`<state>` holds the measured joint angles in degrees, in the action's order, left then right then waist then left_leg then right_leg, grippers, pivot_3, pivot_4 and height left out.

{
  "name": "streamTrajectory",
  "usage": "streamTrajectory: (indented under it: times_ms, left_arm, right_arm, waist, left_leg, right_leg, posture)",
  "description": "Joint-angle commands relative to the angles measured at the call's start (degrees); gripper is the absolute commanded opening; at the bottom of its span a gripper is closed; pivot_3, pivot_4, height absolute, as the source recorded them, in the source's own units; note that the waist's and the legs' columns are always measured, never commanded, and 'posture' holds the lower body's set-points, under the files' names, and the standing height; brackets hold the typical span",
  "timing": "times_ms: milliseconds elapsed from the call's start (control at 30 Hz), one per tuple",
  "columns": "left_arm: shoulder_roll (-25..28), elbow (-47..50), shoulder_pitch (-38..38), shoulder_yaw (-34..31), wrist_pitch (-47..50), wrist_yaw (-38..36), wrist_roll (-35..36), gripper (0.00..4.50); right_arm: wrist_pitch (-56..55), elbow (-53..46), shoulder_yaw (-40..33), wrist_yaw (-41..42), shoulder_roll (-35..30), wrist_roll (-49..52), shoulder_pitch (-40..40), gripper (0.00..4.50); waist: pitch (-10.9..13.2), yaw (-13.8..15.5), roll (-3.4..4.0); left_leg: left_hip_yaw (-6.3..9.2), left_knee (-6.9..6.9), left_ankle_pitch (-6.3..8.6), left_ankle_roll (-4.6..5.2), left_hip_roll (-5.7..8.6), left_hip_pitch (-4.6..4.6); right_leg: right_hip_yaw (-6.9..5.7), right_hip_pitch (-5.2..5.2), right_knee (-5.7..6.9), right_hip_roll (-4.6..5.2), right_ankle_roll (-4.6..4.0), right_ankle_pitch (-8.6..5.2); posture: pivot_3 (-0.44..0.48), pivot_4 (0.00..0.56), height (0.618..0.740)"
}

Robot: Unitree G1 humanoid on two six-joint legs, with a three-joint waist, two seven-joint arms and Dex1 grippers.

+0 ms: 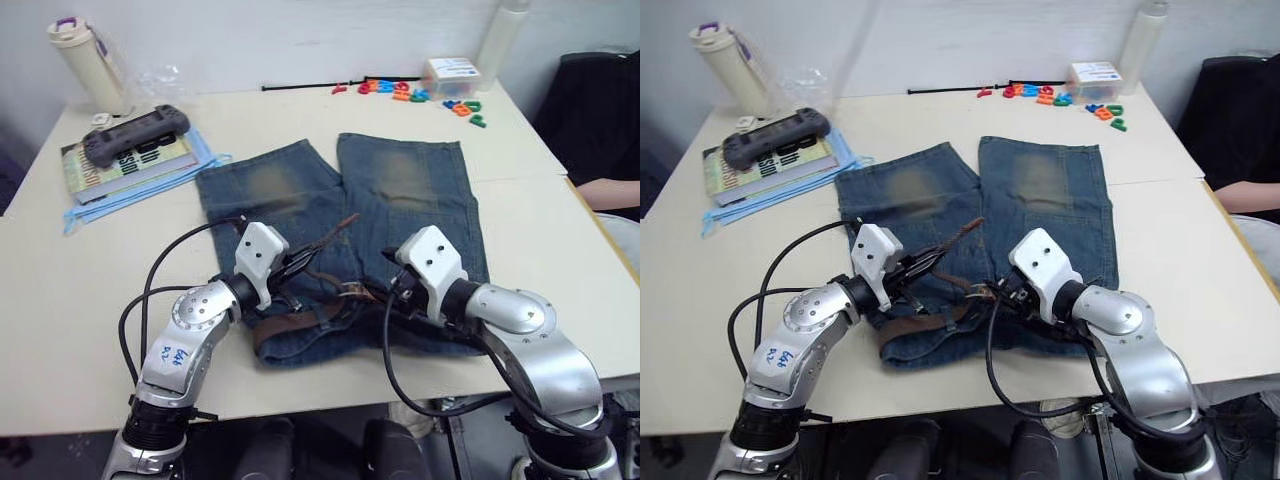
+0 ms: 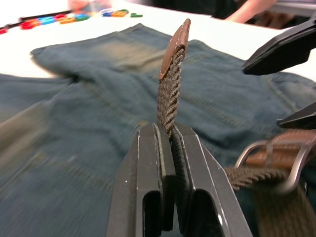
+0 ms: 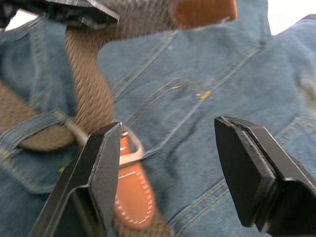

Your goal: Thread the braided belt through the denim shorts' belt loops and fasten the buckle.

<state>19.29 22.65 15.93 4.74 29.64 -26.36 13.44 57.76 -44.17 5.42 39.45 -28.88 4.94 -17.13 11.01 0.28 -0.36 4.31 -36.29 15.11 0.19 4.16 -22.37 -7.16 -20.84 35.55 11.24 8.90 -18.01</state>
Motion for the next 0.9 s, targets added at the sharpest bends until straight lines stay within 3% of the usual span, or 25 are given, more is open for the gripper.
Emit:
streamTrajectory:
  times_ms: [33,233,467,667,767,867,900]
  left_arm:
    - [0.51,3.38,0.02,-0.64,-0.25,-0.28,0.84,0.0]
    - [0.53,3.35,0.18,-0.56,-0.07,-0.55,0.82,0.0]
    - [0.71,3.83,-0.21,-1.29,0.21,-0.71,1.08,0.0]
    - [-1.87,6.25,-0.72,-5.84,0.86,0.59,6.23,0.0]
    - [-2.95,7.31,-0.75,-7.38,0.47,0.94,8.4,0.0]
    - [-2.26,7.5,-0.82,-7.05,0.55,0.91,8.28,0.0]
    - [-2.03,7.53,-0.93,-6.79,0.56,0.83,8.2,0.0]
  right_arm:
    - [-1.75,-4.0,-0.82,2.58,-3.22,3.7,1.09,3.2]
    - [-3.04,-5.72,-3.07,6.15,-8.54,8.24,3.74,3.2]
    - [-5.79,-4.04,-2.67,5.04,-10.28,9.22,3.77,3.2]
    - [-8.63,-3.55,-3.35,5.48,-12.76,10.14,4.61,3.2]
    - [-9.49,-3.55,-2.99,5.2,-13.52,10.41,5.22,3.2]
    - [-8.47,-3.33,-4.25,4.39,-12.77,12.2,4.87,3.2]
    - [-8.25,-3.14,-4.94,4.25,-12.62,12.9,4.69,3.2]
  waist:
    - [0.02,0.63,-0.03]
    - [0.06,1.15,-0.09]
    - [0.09,1.22,-0.15]
    - [0.13,1.03,-0.21]
    - [0.19,0.44,-0.28]
    - [0.18,-0.11,-0.27]
    - [0.18,0.51,-0.32]
  left_leg:
    - [-0.09,-0.01,0.06,0.0,0.01,0.0]
    - [-0.33,-0.04,0.24,-0.11,-0.07,0.0]
    - [-0.55,-0.24,0.43,-0.26,-0.5,0.0]
    - [-0.68,-0.33,0.5,-0.26,-0.81,0.0]
    - [0.21,-0.19,0.32,-0.12,-0.16,-0.11]
    - [1.7,0.62,-0.67,0.28,1.14,-0.16]
    - [1.88,0.72,-0.9,0.22,1.11,-0.16]
  right_leg:
    - [0.11,-0.05,-0.01,-0.02,0.01,0.01]
    - [0.37,-0.19,-0.06,-0.26,0.0,0.01]
    - [0.57,-0.22,-0.11,-0.68,-0.11,0.07]
    - [0.66,-0.26,-0.12,-0.75,-0.13,0.09]
    - [-0.89,0.77,-0.64,-0.42,-0.11,0.07]
    - [-2.97,1.67,-0.73,1.18,0.36,-0.21]
    - [-2.84,1.48,-0.63,1.33,0.45,-0.21]
  posture:
    - [0.0,0.15,0.714]
    - [0.0,0.15,0.714]
    - [0.0,0.15,0.714]
    - [0.0,0.15,0.713]
    - [0.0,0.15,0.713]
    - [0.0,0.15,0.713]
    - [0.0,0.15,0.713]
